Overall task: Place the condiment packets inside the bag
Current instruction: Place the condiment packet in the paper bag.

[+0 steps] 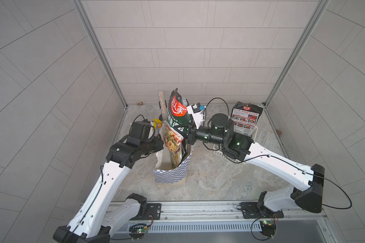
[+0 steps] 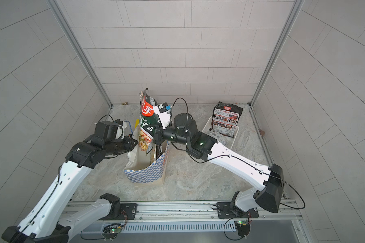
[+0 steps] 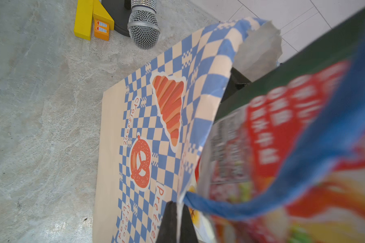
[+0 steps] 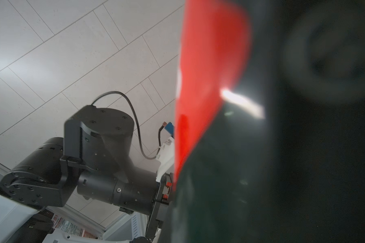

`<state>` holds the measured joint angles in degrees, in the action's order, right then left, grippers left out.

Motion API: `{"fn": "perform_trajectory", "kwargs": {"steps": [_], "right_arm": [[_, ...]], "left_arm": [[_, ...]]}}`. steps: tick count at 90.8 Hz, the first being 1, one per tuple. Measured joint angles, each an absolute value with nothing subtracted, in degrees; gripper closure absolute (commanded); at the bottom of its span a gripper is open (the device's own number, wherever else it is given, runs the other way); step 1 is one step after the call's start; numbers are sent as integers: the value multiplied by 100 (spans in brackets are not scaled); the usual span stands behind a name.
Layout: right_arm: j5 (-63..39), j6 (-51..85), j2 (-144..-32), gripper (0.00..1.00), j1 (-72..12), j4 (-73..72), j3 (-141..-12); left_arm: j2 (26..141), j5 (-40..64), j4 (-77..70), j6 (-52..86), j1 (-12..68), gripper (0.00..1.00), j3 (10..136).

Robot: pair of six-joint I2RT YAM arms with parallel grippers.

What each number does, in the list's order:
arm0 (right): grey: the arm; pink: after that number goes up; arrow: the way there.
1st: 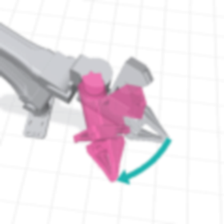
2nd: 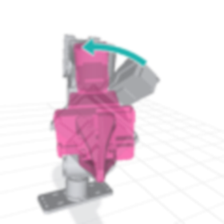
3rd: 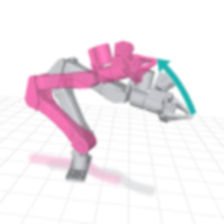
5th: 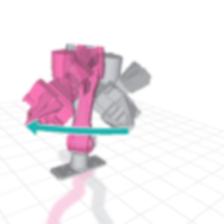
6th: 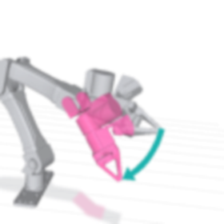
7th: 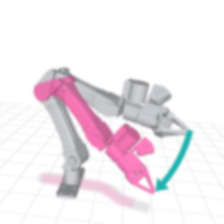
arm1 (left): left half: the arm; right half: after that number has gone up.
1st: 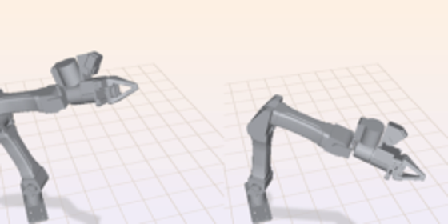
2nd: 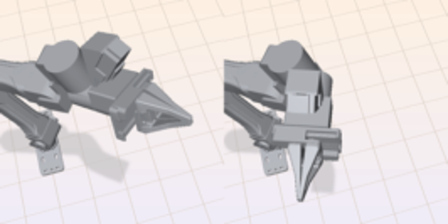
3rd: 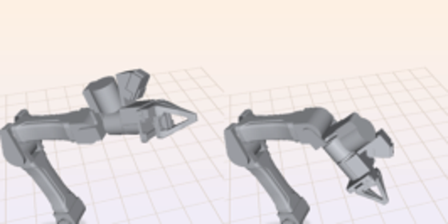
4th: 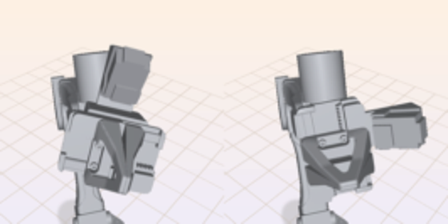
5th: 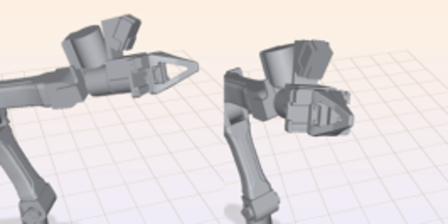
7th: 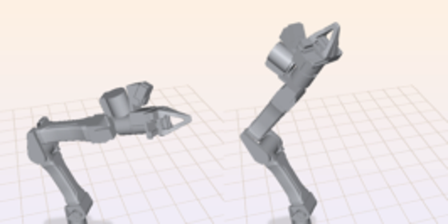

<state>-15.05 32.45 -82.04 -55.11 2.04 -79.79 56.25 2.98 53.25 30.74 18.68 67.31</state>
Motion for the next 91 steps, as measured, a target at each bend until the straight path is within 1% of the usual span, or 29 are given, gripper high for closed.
{"fn": "perform_trajectory", "kwargs": {"steps": [37,42,52,58,61,66,76,84,91], "right_arm": [[-1216,3382,-8488,100,-5472,-25,-7347],[-1170,3378,-8547,91,-5472,-47,-7334],[-1022,3321,-8597,69,-5472,-86,-7321],[-921,3221,-8586,59,-5472,-106,-7321],[-864,3157,-8584,55,-5474,-78,-7321],[-764,3041,-8558,52,-5476,-3,-7317],[-545,2902,-8337,51,-5446,198,-7260],[-408,2803,-7920,51,-5304,318,-7188],[-370,2731,-7465,50,-5022,405,-7146]], "left_arm": [[5527,311,5317,3367,1868,100,6713],[5522,316,5315,3376,1868,100,6692],[5520,316,5306,3389,1868,100,6659],[5516,309,5280,3385,1865,100,6635],[5516,307,5275,3380,1865,100,6624],[5513,307,5277,3363,1868,100,6604],[5513,318,5275,3317,1868,100,6576],[5511,346,5269,3258,1868,100,6549],[5511,390,5273,3170,1868,100,6519]]}}
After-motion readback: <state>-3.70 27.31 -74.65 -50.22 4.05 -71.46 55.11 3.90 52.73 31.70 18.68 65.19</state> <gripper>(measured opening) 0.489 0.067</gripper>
